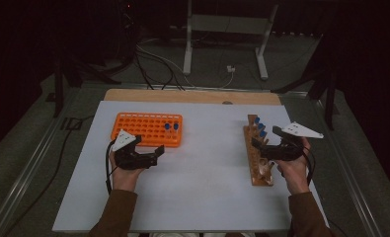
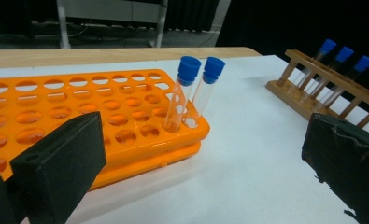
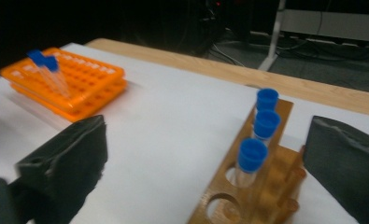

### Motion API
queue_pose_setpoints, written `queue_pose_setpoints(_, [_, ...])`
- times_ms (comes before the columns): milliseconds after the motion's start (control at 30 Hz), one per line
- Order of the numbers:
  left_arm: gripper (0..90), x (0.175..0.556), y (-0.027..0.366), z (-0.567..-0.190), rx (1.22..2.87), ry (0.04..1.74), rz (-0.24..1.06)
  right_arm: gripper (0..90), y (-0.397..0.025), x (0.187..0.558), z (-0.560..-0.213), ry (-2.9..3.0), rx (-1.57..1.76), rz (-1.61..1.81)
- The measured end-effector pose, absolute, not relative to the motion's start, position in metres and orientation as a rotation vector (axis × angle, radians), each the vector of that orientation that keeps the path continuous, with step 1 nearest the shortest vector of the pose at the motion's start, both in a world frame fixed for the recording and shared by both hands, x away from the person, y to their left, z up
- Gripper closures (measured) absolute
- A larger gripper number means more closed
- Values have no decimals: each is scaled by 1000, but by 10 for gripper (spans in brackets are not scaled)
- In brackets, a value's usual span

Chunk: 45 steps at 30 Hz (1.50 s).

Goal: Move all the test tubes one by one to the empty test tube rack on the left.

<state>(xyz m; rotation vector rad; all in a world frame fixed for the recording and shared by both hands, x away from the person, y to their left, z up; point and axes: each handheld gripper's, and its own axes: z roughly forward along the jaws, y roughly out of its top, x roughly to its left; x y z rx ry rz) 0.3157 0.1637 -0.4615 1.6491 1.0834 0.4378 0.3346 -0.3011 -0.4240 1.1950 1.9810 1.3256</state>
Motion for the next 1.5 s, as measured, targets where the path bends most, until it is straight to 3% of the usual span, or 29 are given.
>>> queue_pose_setpoints(233, [7,310,165,-461,1681,1056,453,138,-302,345,-436,2021,1214,1212])
queue_pose_setpoints(300, [7,309,165,-462,1682,1058,455,216,-302,348,-440,2030,1227,1180])
queue_pose_setpoints(400, [7,308,166,-462,1682,1057,458,495,-302,351,-444,2056,1208,1125])
queue_pose_setpoints(500, [8,308,166,-463,1677,1061,455,630,-302,354,-449,2069,1188,1070])
queue_pose_setpoints(633, [8,308,167,-463,1671,1068,457,730,-301,360,-455,2071,1205,1072])
queue_pose_setpoints(1033, [9,307,169,-462,1659,1071,464,770,-299,362,-455,2032,1210,1083])
queue_pose_setpoints(1500, [8,306,166,-461,1665,1063,484,770,-304,350,-431,1979,1186,1141])
